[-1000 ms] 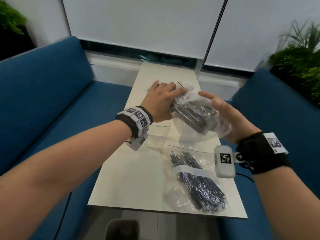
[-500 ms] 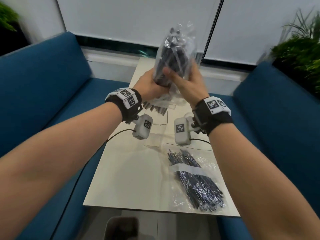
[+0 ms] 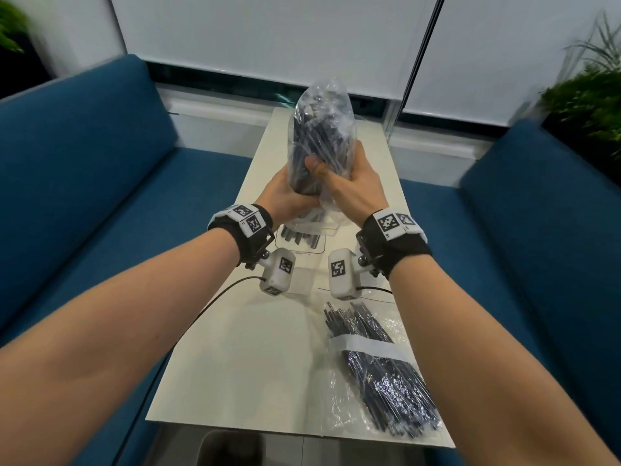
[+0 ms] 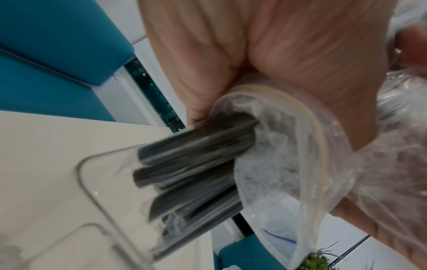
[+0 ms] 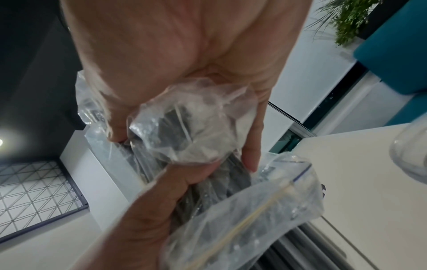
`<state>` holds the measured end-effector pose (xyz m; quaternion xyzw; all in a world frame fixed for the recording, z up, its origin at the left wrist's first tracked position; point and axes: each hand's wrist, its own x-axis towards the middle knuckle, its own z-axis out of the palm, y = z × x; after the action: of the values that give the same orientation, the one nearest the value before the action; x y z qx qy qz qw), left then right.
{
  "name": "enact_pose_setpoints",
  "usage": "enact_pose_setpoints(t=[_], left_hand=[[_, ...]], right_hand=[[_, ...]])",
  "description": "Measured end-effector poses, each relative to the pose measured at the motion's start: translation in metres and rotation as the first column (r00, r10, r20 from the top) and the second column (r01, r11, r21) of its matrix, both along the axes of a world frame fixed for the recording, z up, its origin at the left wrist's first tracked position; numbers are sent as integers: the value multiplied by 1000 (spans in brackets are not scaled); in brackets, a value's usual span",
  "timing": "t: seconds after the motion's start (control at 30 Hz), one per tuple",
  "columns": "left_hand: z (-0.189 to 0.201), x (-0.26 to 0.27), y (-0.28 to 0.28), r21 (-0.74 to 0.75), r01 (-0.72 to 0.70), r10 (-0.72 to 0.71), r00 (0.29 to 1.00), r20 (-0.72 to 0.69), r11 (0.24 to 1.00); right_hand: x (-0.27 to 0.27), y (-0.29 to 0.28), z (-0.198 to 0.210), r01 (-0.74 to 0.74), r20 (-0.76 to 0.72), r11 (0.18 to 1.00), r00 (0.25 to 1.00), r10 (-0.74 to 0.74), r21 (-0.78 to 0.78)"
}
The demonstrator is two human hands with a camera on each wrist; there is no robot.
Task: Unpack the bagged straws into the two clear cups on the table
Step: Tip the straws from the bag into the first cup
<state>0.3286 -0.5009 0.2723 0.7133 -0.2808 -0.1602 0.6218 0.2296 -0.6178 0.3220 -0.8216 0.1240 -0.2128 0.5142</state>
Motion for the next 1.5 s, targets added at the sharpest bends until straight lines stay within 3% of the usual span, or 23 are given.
enact_pose_setpoints(t=[0.1, 0.2, 0.27, 0.33, 0.4, 0.47, 0.53, 0.6, 0.63, 0.73, 0.77, 0.9, 1.0, 1.07, 1.13, 1.27, 1.37, 1.5], left_hand=[[-15, 5, -1, 27, 17, -17, 1000, -4, 999], [-30, 7, 3, 277, 19, -43, 996, 82, 961], [-34, 8, 12, 565, -51, -89, 972, 218, 824], [-35, 12, 23, 712, -140, -128, 942, 309, 688], [-28, 16, 35, 680, -144, -91, 951, 297, 719], [-20, 19, 43, 559, -112, -51, 962, 269, 822], [-10, 18, 46, 416, -53, -46, 973, 224, 908], [-2, 13, 47, 334, -10, -57, 980, 189, 943], [-1, 12, 46, 306, -20, -39, 982, 187, 952], [3, 11, 45, 229, -110, 55, 971, 234, 967], [5, 11, 46, 194, -140, 87, 962, 257, 971], [13, 3, 51, 161, -241, 186, 936, 299, 957], [10, -4, 59, 212, -254, 190, 940, 282, 944], [8, -7, 66, 224, -272, 205, 938, 280, 936], [5, -9, 73, 213, -315, 251, 926, 282, 925], [9, -14, 81, 228, -323, 279, 938, 206, 918], [12, -21, 82, 241, -290, 245, 949, 200, 926], [21, -31, 74, 248, -219, 169, 964, 206, 944]], right_hand=[[5, 1, -15, -1, -33, 1000, 999, 1, -2], [7, 0, -34, 16, -113, 1000, 993, -18, -17], [5, -3, -44, 13, -174, 999, 984, -21, -49], [3, -6, -50, -18, -240, 995, 971, -7, -102], [4, -9, -53, -78, -358, 974, 934, -4, -214], [4, -10, -51, -127, -469, 924, 881, -62, -361], [3, -10, -45, -21, -342, 924, 932, -120, -383], [1, -9, -40, 124, -105, 952, 982, -159, -280], [0, -6, -37, 125, -68, 955, 987, -148, -269], [2, -2, -39, -126, -314, 892, 949, -18, -433], [2, -1, -38, -149, -335, 876, 942, -15, -458], [2, -2, -28, 4, -187, 888, 977, -101, -461], [-2, 1, -26, -256, -452, 822, 892, -3, -509], [-5, 2, -15, -226, -392, 825, 920, 6, -517], [-11, 2, 5, -68, -193, 848, 980, -42, -526], [-26, -1, 39, 125, 81, 862, 992, -97, -492], [-30, -3, 44, 114, 67, 888, 993, -94, -446], [-25, -9, 28, -54, -163, 882, 986, -26, -468]])
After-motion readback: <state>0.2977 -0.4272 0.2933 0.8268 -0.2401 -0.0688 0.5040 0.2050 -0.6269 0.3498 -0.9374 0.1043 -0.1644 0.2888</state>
